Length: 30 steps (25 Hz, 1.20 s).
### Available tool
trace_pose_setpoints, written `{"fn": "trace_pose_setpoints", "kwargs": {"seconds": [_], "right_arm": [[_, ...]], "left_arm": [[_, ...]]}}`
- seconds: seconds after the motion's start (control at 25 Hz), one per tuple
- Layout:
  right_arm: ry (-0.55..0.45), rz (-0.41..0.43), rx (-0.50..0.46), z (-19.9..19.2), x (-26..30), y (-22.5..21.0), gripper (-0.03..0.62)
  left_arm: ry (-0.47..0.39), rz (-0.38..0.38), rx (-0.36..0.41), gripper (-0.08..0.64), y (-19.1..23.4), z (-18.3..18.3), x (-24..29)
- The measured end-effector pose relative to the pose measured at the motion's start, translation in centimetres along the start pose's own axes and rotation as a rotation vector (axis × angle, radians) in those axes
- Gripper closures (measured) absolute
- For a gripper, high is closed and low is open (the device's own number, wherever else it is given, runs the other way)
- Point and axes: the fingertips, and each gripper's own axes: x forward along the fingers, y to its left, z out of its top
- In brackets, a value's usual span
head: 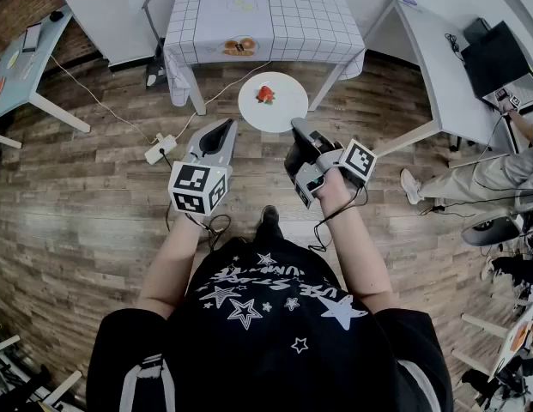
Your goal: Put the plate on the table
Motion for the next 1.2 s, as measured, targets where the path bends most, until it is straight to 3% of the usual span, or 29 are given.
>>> {"fn": "trace_pose_setpoints", "kwargs": {"seconds": [0.68,1.2], "right_arm": [[0.024,-0.012,-0.022,-1.4,-0.3,0.3,0.571],[0.043,-0.012,-0.031,0.0,0.4,-0.2,0.571]], "left_arm": [[-0.012,0.004,-0.012,0.551,0.2,0.1,-1.4],[-0.031,-0.009,-0.019,0.551,-0.2,0.4,0.2]]}}
